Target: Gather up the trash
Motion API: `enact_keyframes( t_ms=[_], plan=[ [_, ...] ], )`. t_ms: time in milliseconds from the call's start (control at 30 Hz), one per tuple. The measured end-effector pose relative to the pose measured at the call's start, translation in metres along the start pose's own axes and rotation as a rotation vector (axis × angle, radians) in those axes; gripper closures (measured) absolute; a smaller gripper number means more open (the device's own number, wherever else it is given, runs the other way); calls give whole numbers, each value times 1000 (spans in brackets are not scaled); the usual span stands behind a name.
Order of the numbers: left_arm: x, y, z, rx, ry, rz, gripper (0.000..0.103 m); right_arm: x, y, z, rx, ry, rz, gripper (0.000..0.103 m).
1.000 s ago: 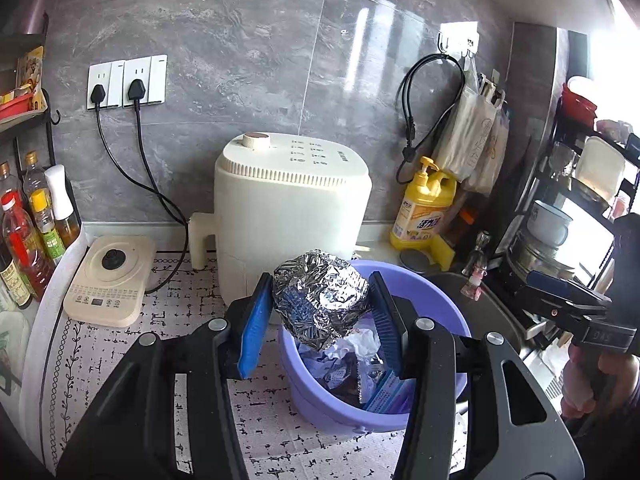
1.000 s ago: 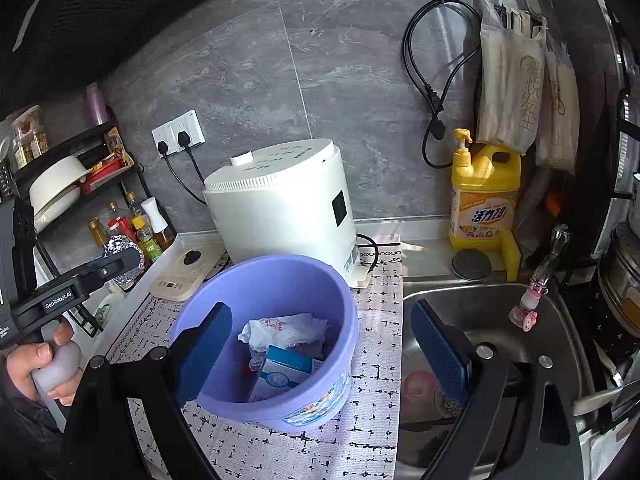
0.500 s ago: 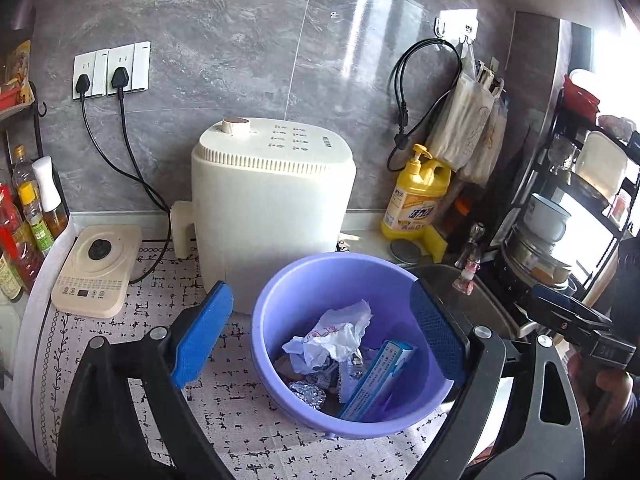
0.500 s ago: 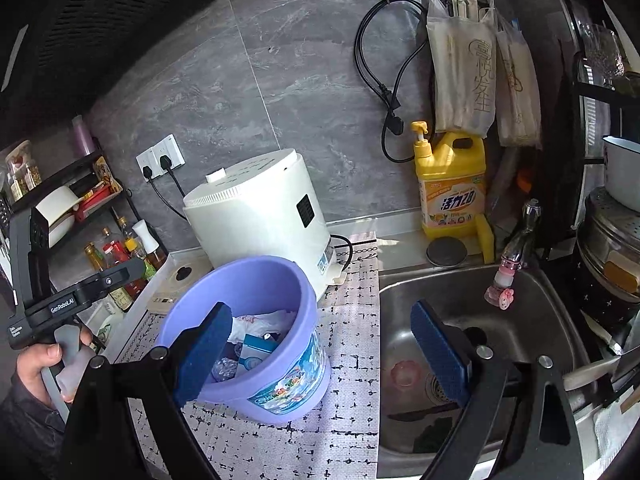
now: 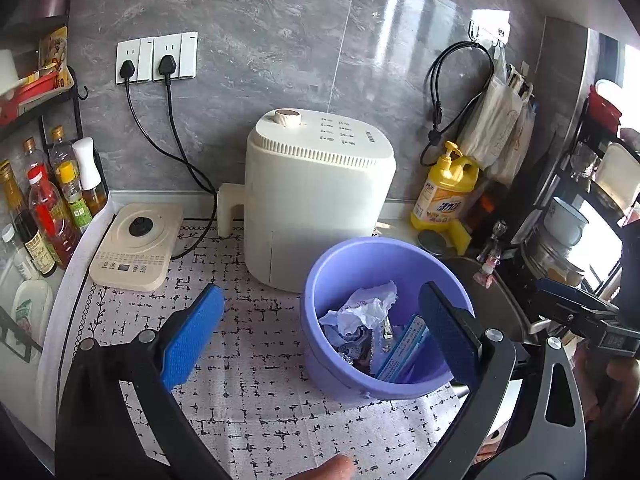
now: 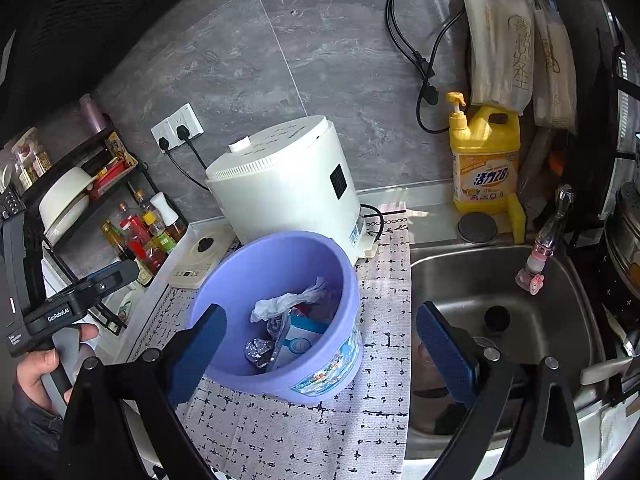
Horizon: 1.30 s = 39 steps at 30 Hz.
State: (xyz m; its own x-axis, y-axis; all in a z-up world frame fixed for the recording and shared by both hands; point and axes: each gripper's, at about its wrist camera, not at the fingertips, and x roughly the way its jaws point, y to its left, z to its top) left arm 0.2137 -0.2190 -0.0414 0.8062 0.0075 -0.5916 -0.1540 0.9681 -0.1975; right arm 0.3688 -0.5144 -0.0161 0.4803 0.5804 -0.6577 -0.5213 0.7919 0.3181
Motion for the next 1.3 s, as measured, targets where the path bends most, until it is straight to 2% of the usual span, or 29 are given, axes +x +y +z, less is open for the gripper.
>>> enact_keyframes(
  t_ms=[233,367,633,967,1300],
  plan=[
    [-30,31,6,11,13,-50,6,-9,43,6,-19,-9,-11,8],
    [-55,52,12,42,9,-45,6,-15,69,8,0,3,-11,8],
    [-99,96,25,76,-26,-80,6,-31,128,15,2,-21,-45,8],
    [-147,136,35,117,-87,-104,6,-43,194,0,-14,-38,-106,8],
    [-192,158,25,134,-137,-124,6,-67,234,-20,-6,-83,-138,8]
  ],
)
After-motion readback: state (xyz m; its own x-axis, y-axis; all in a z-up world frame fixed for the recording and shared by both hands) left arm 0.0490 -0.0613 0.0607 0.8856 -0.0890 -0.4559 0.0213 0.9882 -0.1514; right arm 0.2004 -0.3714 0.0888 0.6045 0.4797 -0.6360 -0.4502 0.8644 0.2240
